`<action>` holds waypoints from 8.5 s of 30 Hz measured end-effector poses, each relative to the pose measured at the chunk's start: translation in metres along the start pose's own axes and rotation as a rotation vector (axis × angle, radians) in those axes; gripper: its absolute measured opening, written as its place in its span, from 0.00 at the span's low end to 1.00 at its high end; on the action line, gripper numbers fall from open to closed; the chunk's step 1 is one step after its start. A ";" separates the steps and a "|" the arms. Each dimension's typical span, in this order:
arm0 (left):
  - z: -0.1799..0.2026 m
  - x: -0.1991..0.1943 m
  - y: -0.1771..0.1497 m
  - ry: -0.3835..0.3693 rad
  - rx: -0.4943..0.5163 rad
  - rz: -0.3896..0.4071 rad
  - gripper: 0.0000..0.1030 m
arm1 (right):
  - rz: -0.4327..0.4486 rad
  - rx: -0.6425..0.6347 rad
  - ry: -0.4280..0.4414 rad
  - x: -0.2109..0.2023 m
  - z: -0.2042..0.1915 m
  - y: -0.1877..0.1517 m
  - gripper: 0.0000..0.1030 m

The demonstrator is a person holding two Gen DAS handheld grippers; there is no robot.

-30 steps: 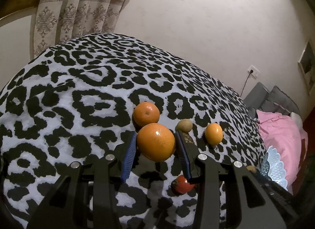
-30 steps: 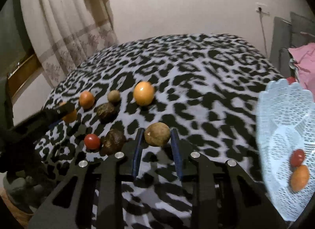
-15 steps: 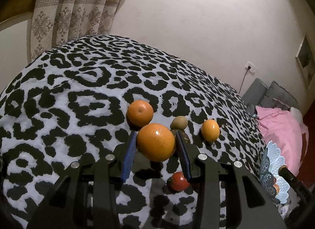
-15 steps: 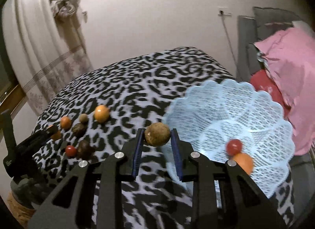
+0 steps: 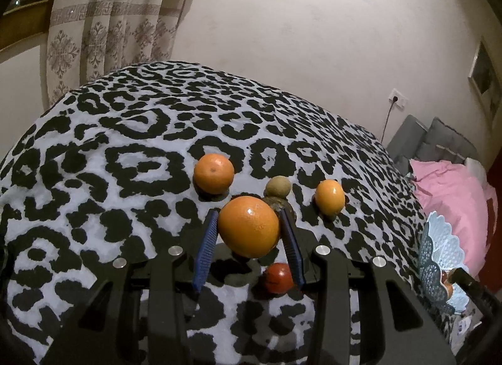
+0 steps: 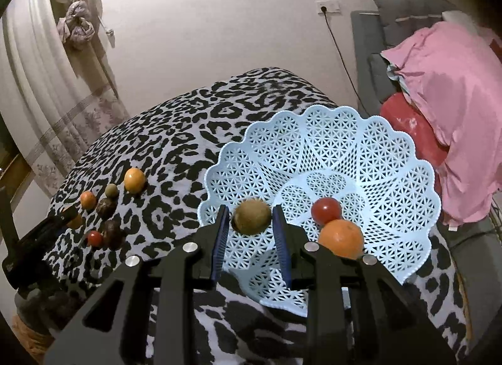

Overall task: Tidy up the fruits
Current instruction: 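Carry the kiwi into the blue basket and open the right gripper, then carry the large orange into the blue basket and release it with the left gripper, then move the left gripper back and grasp a red tomato while the right gripper approaches a brown fruit, then close the right gripper on the wrinkled brown passion fruit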

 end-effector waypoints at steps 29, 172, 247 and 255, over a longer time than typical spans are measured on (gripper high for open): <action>0.098 -0.016 -0.012 0.011 0.260 0.008 0.40 | 0.106 0.090 0.008 -0.022 0.043 0.003 0.61; 0.005 -0.001 -0.029 0.108 0.169 -0.081 0.85 | -0.076 -0.368 0.167 0.045 -0.113 -0.076 0.95; -0.004 0.011 -0.029 0.085 0.047 -0.076 0.28 | -0.240 -0.648 0.164 0.121 -0.214 -0.093 0.42; -0.004 0.012 -0.029 0.085 0.048 -0.077 0.27 | -0.232 -0.586 0.161 0.108 -0.197 -0.087 0.42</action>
Point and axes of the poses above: each gripper's, at about its wrist camera, not at the fingertips, and x roughly the way its jaws point, z to its right, y to its top, the point moved 5 cm from there along x, roughly the way its jaws point, and after that the axes turned 8 degrees about x, right-handed, at the moved point
